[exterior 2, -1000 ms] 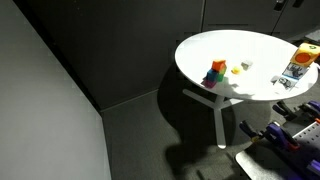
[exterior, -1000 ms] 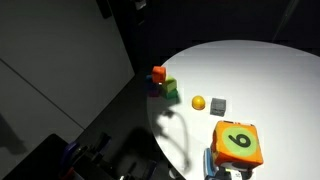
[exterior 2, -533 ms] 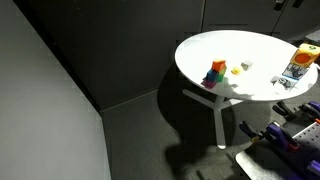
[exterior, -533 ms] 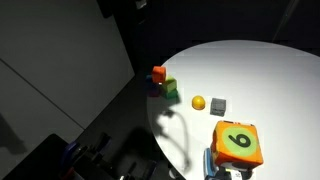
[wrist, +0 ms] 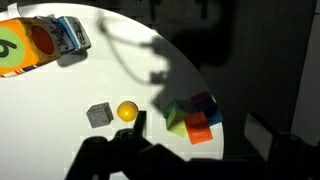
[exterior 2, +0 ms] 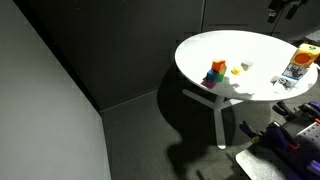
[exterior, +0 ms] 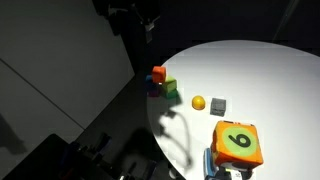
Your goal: Put the grey block on the orange block
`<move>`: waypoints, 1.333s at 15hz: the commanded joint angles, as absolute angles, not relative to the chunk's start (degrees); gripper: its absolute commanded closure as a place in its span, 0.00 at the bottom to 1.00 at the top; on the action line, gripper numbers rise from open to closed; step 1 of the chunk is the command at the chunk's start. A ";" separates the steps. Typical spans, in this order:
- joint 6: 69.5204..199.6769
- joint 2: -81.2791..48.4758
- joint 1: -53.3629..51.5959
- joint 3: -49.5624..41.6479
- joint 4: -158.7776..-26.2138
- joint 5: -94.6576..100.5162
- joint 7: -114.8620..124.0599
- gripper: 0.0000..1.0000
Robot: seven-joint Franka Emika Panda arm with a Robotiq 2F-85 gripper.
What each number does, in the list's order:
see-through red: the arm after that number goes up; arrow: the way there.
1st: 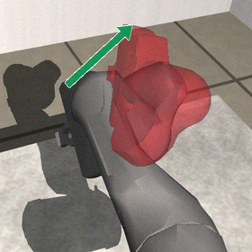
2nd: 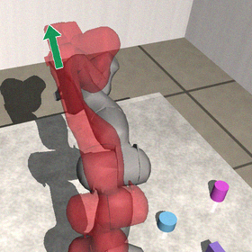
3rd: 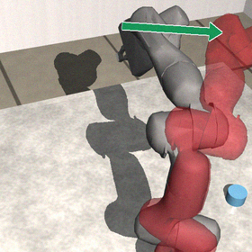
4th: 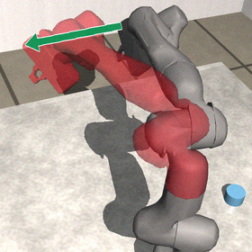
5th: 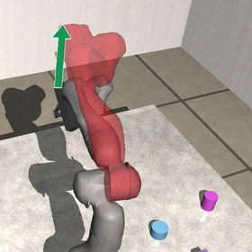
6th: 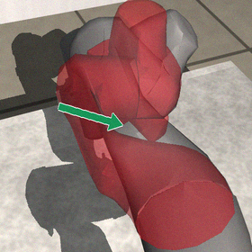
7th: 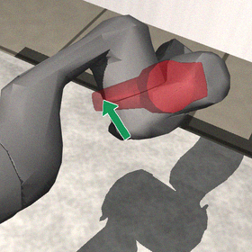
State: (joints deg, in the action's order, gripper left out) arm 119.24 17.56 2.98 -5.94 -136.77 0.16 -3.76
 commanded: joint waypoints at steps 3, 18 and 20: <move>125.91 11.99 4.28 -6.36 -135.88 1.96 -5.38 0.00; 130.26 -8.75 7.66 -8.09 -125.59 0.34 -10.45 0.00; 129.83 -11.28 8.38 -7.94 -124.27 -0.15 -11.37 0.00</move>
State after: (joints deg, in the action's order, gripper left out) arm 131.70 -7.36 7.09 -8.06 -128.00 1.15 -8.64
